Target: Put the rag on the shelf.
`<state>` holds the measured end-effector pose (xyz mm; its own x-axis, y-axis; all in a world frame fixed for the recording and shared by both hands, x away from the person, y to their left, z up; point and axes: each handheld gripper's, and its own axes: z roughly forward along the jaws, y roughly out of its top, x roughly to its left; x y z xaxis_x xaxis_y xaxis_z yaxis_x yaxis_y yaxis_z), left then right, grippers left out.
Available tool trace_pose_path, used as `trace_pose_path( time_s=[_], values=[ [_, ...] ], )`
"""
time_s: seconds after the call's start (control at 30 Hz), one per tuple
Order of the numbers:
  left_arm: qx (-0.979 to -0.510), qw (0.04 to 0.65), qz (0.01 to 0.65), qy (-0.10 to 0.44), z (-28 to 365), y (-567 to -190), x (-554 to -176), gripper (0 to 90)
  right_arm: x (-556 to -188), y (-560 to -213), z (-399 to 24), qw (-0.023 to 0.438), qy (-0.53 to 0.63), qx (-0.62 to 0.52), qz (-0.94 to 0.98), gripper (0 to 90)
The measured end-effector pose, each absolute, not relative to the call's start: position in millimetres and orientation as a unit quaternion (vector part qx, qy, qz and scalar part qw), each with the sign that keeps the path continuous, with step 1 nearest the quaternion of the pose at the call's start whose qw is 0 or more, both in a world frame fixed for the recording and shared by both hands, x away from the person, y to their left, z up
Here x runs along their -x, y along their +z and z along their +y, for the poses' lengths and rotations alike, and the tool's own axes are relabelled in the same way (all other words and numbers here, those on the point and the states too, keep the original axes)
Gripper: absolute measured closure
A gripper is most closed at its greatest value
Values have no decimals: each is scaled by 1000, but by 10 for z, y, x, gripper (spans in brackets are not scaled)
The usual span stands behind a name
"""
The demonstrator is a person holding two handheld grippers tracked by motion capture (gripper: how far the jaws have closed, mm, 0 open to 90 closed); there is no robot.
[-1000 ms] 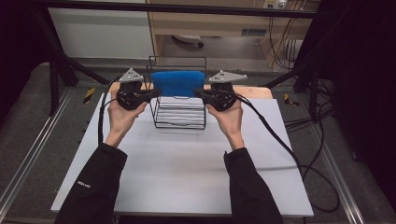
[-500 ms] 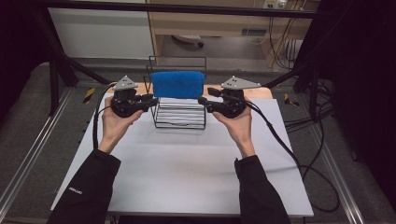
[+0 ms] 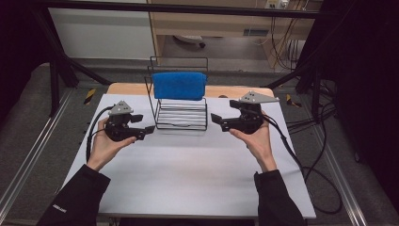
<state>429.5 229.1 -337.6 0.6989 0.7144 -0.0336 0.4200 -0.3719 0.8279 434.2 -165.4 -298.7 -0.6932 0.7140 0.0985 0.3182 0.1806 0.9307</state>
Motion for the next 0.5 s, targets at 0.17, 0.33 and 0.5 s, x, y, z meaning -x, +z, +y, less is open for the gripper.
trace_pose_path(
  time_s=[0.17, 0.33, 0.5],
  values=[
    [-811, 437, 355, 159, 2360, -3563, -4192, 208, -4260, -3183, -1769, 180, 519, -357, 755, 39],
    [-803, 437, 372, 159, 2444, -3806, -4087, 130, -4167, -3428, -1879, 167, 504, -368, 763, 12],
    [-803, 431, 381, 158, 2531, -3969, -3980, 107, -4076, -3656, -1999, 153, 493, -378, 768, 6]
  ],
)
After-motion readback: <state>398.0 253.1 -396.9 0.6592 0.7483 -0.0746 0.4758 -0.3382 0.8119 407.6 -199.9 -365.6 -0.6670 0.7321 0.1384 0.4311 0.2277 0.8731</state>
